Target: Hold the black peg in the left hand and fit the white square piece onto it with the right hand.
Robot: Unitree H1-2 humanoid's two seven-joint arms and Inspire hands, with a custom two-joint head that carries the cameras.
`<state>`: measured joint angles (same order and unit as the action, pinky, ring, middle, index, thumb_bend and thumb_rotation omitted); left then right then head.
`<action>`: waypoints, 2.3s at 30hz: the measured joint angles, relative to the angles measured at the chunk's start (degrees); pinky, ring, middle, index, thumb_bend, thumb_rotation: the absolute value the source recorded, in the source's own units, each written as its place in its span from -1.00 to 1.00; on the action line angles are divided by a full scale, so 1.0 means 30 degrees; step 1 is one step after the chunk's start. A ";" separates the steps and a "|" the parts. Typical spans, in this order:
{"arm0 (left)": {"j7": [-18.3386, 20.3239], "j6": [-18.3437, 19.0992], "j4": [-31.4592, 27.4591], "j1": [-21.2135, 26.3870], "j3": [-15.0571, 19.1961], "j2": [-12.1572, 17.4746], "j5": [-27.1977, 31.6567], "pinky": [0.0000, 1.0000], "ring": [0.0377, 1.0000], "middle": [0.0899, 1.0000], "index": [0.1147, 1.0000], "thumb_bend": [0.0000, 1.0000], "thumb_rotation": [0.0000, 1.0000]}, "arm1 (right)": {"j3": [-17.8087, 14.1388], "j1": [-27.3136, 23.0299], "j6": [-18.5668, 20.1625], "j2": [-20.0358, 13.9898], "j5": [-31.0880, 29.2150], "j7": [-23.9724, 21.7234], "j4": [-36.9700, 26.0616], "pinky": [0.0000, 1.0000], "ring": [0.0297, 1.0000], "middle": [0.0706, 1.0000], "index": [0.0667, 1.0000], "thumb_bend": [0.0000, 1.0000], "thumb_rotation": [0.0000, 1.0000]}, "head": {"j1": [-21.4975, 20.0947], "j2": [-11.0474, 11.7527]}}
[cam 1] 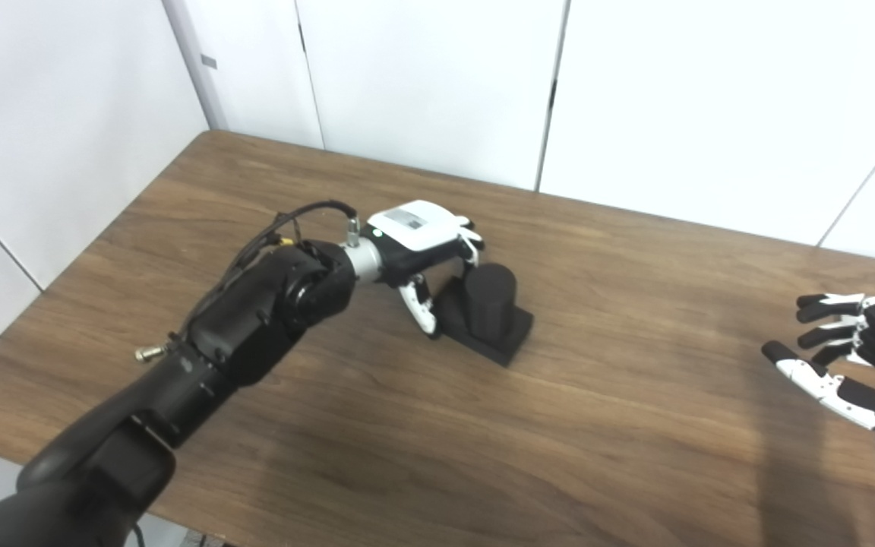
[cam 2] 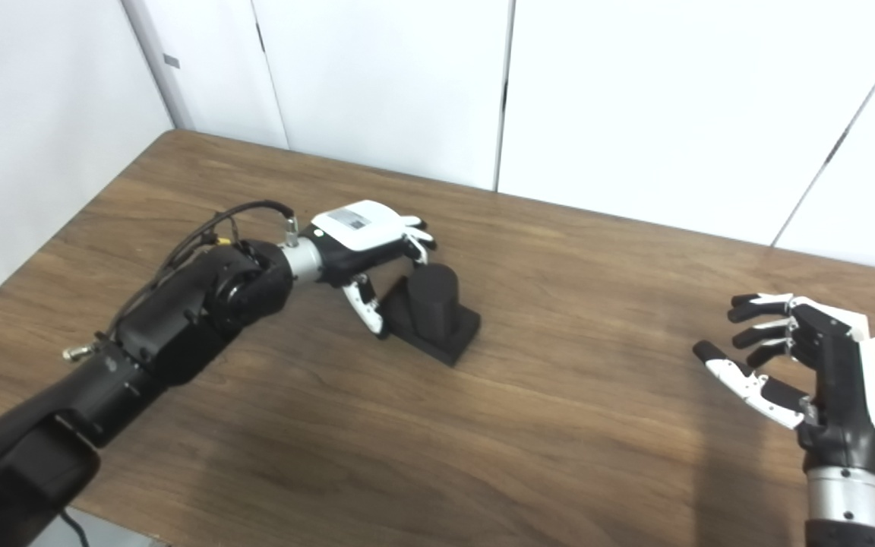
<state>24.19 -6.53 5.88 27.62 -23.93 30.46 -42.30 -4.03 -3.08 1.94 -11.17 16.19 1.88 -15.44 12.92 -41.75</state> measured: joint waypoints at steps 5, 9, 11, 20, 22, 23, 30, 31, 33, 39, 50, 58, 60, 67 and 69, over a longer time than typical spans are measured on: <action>0.0083 -0.0205 -0.0642 -0.0297 -0.0268 -0.0592 -0.0118 0.72 0.91 0.77 -0.16 0.05 -0.86 | 0.0002 0.0000 -0.0121 -0.0001 -0.0009 0.0136 0.0017 -0.37 -0.12 0.22 -0.09 0.00 -1.00 | -0.0293 -0.0117; 0.0208 -0.0271 -0.1038 -0.0326 -0.0676 -0.0968 -0.0387 0.74 0.91 0.77 -0.16 0.05 -0.86 | 0.0022 -0.0001 -0.0095 0.0001 0.0009 0.0147 0.0016 -0.38 -0.12 0.22 -0.09 0.00 -1.00 | -0.0556 -0.0146; 0.0277 -0.0269 -0.1340 -0.0374 -0.0932 -0.1152 -0.0499 0.73 0.90 0.77 -0.16 0.05 -0.86 | 0.0022 -0.0001 -0.0081 0.0000 0.0030 0.0149 0.0016 -0.38 -0.12 0.23 -0.09 0.00 -1.00 | -0.0848 -0.0204; 0.0353 -0.0295 -0.1768 -0.0504 -0.1491 -0.1504 -0.0894 0.75 0.91 0.75 -0.16 0.05 -0.86 | 0.0099 0.0000 -0.0110 0.0008 0.0177 0.0258 0.0022 -0.32 -0.12 0.23 -0.09 0.00 -1.00 | -0.3364 -0.0498; 0.0355 -0.0304 -0.1784 -0.0505 -0.1554 -0.1493 -0.0894 0.75 0.90 0.75 -0.16 0.05 -0.86 | 0.0166 -0.0001 -0.0136 0.0032 0.0191 0.0268 0.0035 -0.31 -0.12 0.23 -0.09 0.00 -1.00 | -0.4448 -0.0527; 0.0355 -0.0322 -0.1787 -0.0503 -0.1599 -0.1477 -0.0894 0.75 0.89 0.75 -0.16 0.05 -0.86 | 0.0202 -0.0001 -0.0138 0.0054 0.0228 0.0276 0.0035 -0.31 -0.12 0.22 -0.09 0.00 -1.00 | -0.4801 -0.0556; 0.0149 -0.1341 -0.1507 -0.0351 -0.1875 -0.1156 -0.0854 0.70 0.84 0.73 -0.15 0.05 -0.87 | 0.0290 -0.0605 -0.0079 0.0131 0.1101 0.0352 -0.0164 -0.30 -0.11 0.22 -0.09 0.00 -1.00 | -0.7646 -0.0381; 0.0106 -0.1516 -0.1387 -0.0320 -0.1869 -0.1121 -0.0800 0.70 0.83 0.73 -0.15 0.05 -0.87 | 0.0256 -0.0837 0.0023 0.0055 0.1194 0.0321 -0.0293 -0.29 -0.11 0.22 -0.09 0.00 -1.00 | -0.8430 -0.0207; -0.0227 -0.1868 -0.1209 -0.0332 -0.1857 -0.1041 -0.0718 0.69 0.83 0.72 -0.16 0.05 -0.88 | 0.0148 -0.1455 0.0325 -0.0247 0.1492 0.0169 -0.0664 -0.27 -0.11 0.23 -0.09 0.00 -1.00 | -0.9924 0.0173; -0.1315 -0.3024 -0.0201 -0.0405 -0.1784 -0.0705 -0.0258 0.63 0.81 0.69 -0.16 0.05 -0.88 | 0.0172 -0.4192 0.1942 -0.2865 0.2051 -0.1746 -0.0799 -0.16 0.03 0.27 -0.08 0.01 -0.77 | -1.1514 0.1025; -0.3109 -0.4270 0.0608 -0.0955 -0.1528 -0.0366 0.0315 0.58 0.74 0.65 -0.16 0.05 -0.88 | 0.1456 -0.7022 0.3037 -0.6125 0.3289 -0.4864 0.1256 -0.06 0.12 0.32 -0.08 0.01 -0.73 | -1.3505 0.2226; -0.3219 -0.4685 0.0575 -0.1037 -0.1533 0.0081 0.0401 0.56 0.73 0.65 -0.16 0.05 -0.89 | 0.3040 -0.8693 0.3024 -0.8817 0.4495 -0.7161 0.3698 0.14 0.41 0.50 0.42 0.29 -0.74 | -1.3770 0.2081; -0.3217 -0.4685 0.0527 -0.1046 -0.1553 0.0143 0.0403 0.57 0.74 0.65 -0.16 0.05 -0.89 | 0.3222 -0.8979 0.2922 -0.8988 0.4671 -0.7225 0.4525 0.13 0.41 0.51 0.42 0.30 -0.74 | -1.3770 0.2080; -0.3203 -0.4678 0.0435 -0.0970 -0.1759 0.0225 0.0339 0.60 0.74 0.65 -0.16 0.05 -0.88 | 0.3600 -0.9466 0.2953 -0.8891 0.5294 -0.7208 0.5683 0.20 0.48 0.54 0.43 0.28 -0.77 | -1.3711 0.1904; -0.3159 -0.4667 0.0356 -0.0898 -0.1865 0.0237 0.0216 0.61 0.75 0.65 -0.16 0.05 -0.88 | 0.3666 -0.9623 0.2951 -0.8884 0.5368 -0.7210 0.5811 0.23 0.50 0.56 0.45 0.26 -0.74 | -1.3711 0.1904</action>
<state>14.72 -20.53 6.95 24.93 -29.53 31.17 -41.65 6.97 -31.95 10.80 -37.82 32.29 -19.75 1.99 -28.21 -36.04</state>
